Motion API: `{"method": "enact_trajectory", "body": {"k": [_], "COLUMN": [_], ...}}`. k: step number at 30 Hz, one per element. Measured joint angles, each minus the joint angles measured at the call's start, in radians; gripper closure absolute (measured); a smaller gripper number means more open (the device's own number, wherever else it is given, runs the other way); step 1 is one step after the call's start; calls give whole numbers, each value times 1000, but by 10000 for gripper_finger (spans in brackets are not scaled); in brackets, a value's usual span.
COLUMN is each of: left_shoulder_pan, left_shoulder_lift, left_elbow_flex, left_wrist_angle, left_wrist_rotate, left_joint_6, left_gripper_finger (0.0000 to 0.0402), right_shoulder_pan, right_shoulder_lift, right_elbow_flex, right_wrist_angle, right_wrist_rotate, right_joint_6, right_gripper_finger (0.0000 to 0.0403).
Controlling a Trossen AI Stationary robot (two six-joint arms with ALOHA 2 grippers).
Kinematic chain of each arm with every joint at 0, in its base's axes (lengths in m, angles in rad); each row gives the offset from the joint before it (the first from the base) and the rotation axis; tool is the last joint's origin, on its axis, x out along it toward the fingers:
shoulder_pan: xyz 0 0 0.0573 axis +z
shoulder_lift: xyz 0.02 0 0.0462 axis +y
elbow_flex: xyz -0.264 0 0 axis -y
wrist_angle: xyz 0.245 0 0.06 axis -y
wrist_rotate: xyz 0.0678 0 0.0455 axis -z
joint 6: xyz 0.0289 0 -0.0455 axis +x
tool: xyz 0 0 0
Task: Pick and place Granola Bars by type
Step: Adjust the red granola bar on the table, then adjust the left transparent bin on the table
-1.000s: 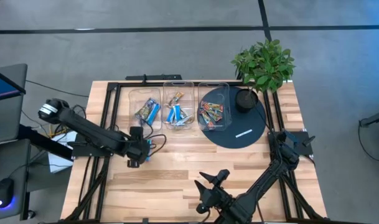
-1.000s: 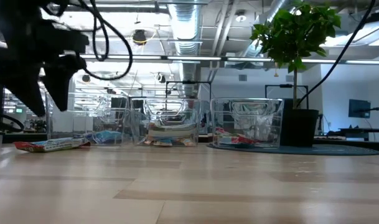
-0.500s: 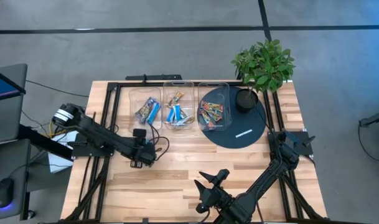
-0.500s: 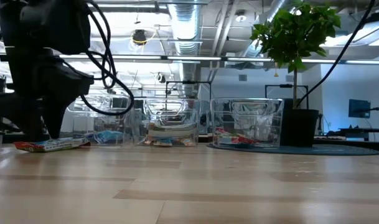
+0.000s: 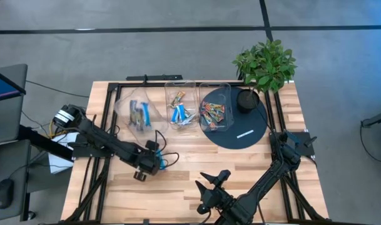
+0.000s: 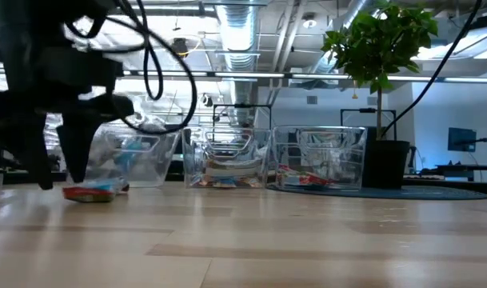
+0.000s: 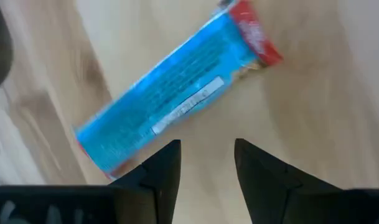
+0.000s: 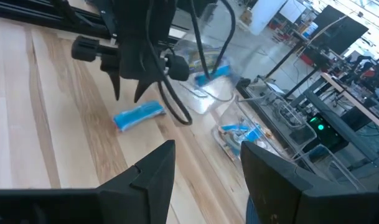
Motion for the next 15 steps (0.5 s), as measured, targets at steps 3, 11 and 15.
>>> {"method": "enact_trajectory", "body": {"k": [3, 11, 15], "left_shoulder_pan": [-18, -28, -28], "left_shoulder_lift": [-1, -3, -3], "left_elbow_flex": [17, 25, 24], "left_wrist_angle": [-1, -58, -89], "left_wrist_rotate": [-12, -49, -66], "left_joint_6": [0, -23, -40], "left_gripper_finger": [256, 256, 256], "right_shoulder_pan": [0, 0, 0], "right_shoulder_lift": [0, 0, 0], "right_elbow_flex": [0, 0, 0], "right_wrist_angle": [0, 0, 0], "right_wrist_rotate": [-1, -1, -1], "right_joint_6": [0, 0, 0], "right_gripper_finger": [226, 226, 226]}}
